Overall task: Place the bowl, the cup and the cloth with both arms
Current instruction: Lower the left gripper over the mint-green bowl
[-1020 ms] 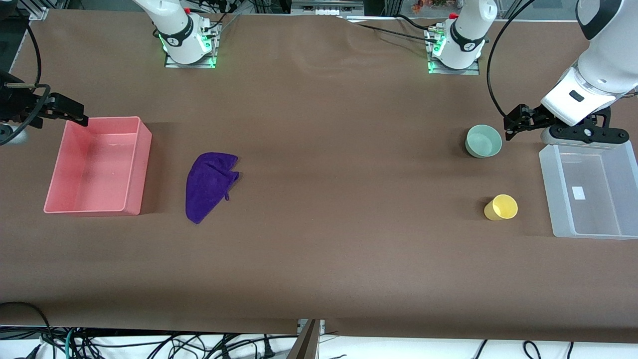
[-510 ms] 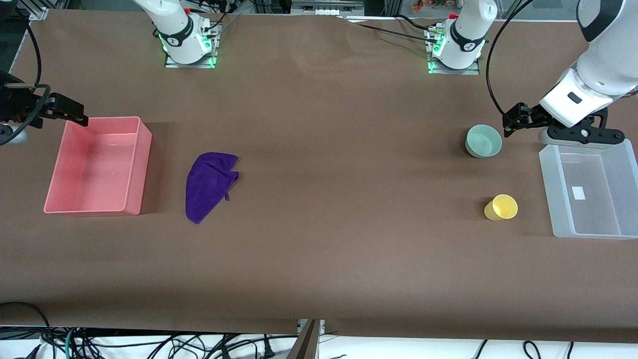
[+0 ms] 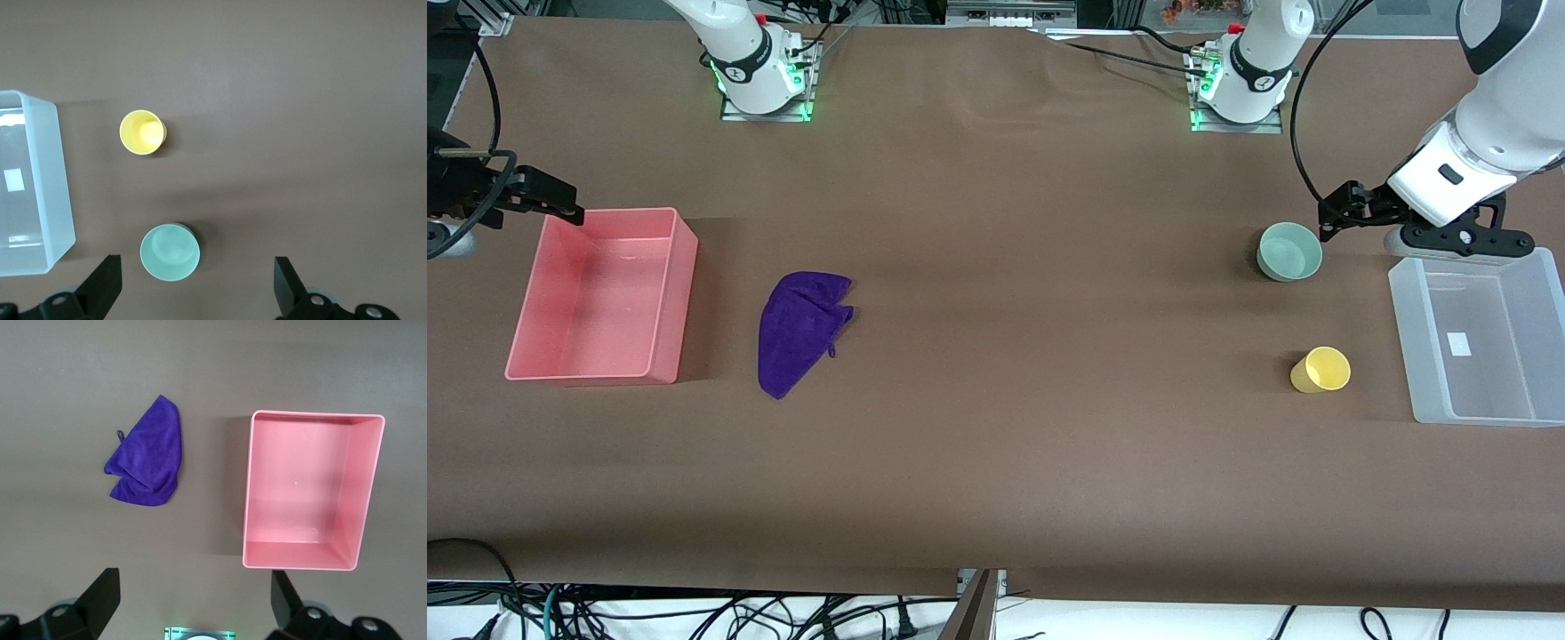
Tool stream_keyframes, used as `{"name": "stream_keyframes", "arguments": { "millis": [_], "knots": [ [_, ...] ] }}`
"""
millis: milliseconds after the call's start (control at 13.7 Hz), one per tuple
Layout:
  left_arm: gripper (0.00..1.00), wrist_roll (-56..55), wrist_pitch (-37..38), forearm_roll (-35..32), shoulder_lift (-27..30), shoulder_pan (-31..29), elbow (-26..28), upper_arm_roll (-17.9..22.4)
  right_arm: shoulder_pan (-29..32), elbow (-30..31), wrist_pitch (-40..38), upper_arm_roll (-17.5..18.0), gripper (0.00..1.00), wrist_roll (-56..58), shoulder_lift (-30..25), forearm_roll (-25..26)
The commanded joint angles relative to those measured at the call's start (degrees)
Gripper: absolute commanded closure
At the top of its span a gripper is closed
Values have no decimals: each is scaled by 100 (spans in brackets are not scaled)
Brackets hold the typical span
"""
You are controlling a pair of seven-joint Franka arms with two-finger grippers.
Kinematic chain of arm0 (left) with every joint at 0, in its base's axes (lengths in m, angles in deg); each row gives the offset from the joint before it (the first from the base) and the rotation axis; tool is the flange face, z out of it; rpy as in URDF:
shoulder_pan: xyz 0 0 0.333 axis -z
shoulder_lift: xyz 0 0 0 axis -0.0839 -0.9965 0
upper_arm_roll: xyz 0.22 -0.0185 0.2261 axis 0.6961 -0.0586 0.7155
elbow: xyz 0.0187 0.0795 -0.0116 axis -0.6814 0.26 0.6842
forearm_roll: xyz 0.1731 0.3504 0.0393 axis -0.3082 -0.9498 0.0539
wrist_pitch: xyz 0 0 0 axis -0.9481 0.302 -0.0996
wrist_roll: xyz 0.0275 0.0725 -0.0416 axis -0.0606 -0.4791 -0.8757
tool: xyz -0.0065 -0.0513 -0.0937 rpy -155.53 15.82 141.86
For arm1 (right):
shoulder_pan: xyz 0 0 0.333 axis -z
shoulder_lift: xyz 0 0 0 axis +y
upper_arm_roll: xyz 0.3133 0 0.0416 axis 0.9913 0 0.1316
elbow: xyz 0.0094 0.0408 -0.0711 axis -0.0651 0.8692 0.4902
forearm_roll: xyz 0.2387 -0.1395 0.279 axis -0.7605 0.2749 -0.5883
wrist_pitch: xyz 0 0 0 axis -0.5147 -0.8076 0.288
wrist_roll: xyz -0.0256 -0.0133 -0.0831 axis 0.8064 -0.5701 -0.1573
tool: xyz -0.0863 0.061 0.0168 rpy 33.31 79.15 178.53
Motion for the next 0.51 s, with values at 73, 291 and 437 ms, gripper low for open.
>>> {"name": "stream_keyframes", "arguments": {
  "millis": [73, 291, 437],
  "knots": [
    [0, 37, 609, 62, -186, -96, -120, 75, -2, -27, 24, -4, 0, 72, -1, 69],
    [0, 116, 873, 53, -221, -315, 2, 75, -2, -27, 15, -4, 0, 81, -1, 69],
    [0, 614, 840, -208, -212, -570, 361, 66, -2, -27, 24, -4, 0, 72, -1, 69]
  ]
}}
